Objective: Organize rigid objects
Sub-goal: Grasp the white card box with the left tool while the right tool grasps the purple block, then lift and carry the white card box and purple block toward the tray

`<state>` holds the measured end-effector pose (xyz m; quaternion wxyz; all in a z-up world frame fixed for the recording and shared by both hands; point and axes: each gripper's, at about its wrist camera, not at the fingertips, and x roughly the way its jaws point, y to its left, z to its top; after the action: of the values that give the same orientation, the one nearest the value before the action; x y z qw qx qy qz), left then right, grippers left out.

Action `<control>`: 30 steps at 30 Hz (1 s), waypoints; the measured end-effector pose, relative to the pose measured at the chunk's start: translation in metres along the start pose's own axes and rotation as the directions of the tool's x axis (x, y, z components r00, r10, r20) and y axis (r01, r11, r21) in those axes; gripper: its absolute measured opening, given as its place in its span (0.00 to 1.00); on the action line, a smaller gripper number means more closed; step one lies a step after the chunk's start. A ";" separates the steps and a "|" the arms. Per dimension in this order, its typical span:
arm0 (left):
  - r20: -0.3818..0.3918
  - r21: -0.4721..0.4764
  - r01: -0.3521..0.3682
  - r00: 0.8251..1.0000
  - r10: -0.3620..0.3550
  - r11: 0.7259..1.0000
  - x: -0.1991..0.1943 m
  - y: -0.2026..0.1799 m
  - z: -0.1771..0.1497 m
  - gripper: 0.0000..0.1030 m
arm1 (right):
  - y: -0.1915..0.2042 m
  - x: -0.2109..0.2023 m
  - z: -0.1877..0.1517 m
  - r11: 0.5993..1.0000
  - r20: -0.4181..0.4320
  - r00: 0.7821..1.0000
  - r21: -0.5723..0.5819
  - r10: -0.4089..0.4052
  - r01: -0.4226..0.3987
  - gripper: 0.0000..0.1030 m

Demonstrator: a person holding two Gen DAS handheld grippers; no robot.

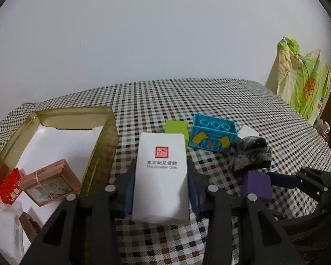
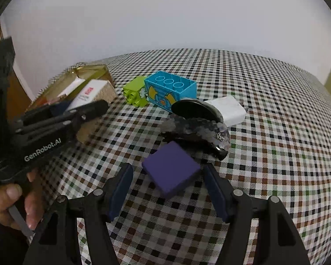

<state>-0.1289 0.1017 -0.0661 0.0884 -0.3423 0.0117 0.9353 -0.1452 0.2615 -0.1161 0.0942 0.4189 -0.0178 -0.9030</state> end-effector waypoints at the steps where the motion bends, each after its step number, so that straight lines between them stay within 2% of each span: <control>1: 0.007 -0.001 -0.002 1.000 0.002 1.000 -0.001 0.001 0.000 0.39 | 0.002 0.001 0.000 1.000 -0.003 1.000 -0.010 -0.013 0.013 0.66; 6: 0.035 -0.009 -0.009 0.999 0.009 1.000 -0.006 0.003 0.000 0.39 | 0.009 0.003 0.001 0.998 -0.012 0.998 -0.042 -0.055 0.055 0.66; 9: 0.057 -0.008 -0.016 0.998 0.016 1.000 -0.010 0.002 0.000 0.39 | 0.010 0.001 0.001 0.998 -0.006 0.999 -0.049 -0.044 0.044 0.54; 15: 0.102 0.003 -0.038 0.994 0.038 0.999 -0.019 0.001 -0.002 0.39 | 0.009 -0.006 -0.001 0.999 0.016 1.000 -0.044 -0.014 0.015 0.54; 21: 0.141 0.018 -0.059 0.988 0.056 0.998 -0.026 -0.001 -0.004 0.39 | 0.009 -0.029 -0.012 0.999 0.102 0.995 -0.042 -0.008 0.013 0.54; 30: 0.181 0.030 -0.082 0.981 0.075 0.996 -0.034 -0.003 -0.008 0.39 | 0.022 -0.035 -0.002 0.999 0.218 0.975 -0.030 -0.034 0.041 0.54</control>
<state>-0.0978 0.0988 -0.0499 0.0585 -0.2543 0.0344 0.9647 -0.1179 0.2462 -0.0884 0.0817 0.3164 -0.0045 -0.9451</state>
